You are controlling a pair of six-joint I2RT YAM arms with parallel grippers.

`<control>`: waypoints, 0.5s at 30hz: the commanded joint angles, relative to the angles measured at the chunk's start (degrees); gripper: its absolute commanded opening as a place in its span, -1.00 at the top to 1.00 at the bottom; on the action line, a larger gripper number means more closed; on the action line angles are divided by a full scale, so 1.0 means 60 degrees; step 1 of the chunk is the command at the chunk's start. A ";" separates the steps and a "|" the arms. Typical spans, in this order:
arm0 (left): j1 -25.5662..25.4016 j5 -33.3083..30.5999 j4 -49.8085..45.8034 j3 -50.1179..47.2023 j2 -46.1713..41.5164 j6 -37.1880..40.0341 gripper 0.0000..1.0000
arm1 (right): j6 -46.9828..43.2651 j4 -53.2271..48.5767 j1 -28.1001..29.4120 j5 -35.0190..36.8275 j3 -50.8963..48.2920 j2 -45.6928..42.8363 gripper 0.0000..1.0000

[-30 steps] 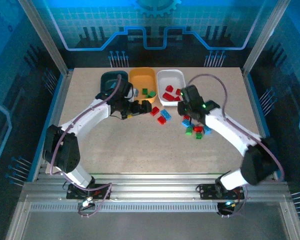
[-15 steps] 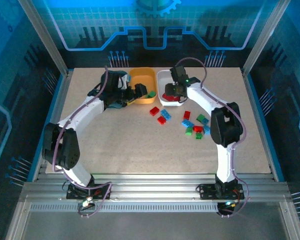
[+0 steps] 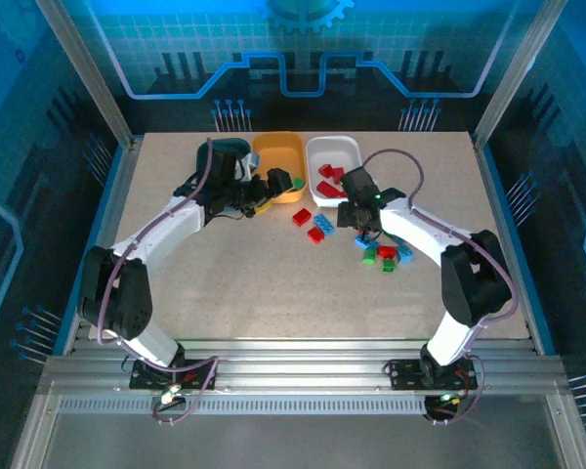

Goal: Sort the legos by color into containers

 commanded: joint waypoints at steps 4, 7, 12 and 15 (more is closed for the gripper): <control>-0.0425 0.0130 -0.0064 -0.0064 -0.0619 0.0278 -0.98 | 0.0665 -0.0122 -0.0305 -0.0019 0.0423 0.1490 -0.41; -0.0507 0.0118 -0.0108 -0.0071 -0.0697 0.0381 -0.98 | 0.0754 -0.0147 -0.0454 0.0038 0.0677 0.1989 -0.34; -0.0603 0.0151 -0.0100 -0.0063 -0.0589 0.0390 -0.98 | 0.0691 0.0139 -0.0582 0.0041 0.0743 0.2386 -0.26; -0.0603 0.0239 -0.0064 -0.0028 -0.0469 0.0379 -0.98 | 0.0666 0.0381 -0.0807 -0.0120 0.0785 0.2585 -0.17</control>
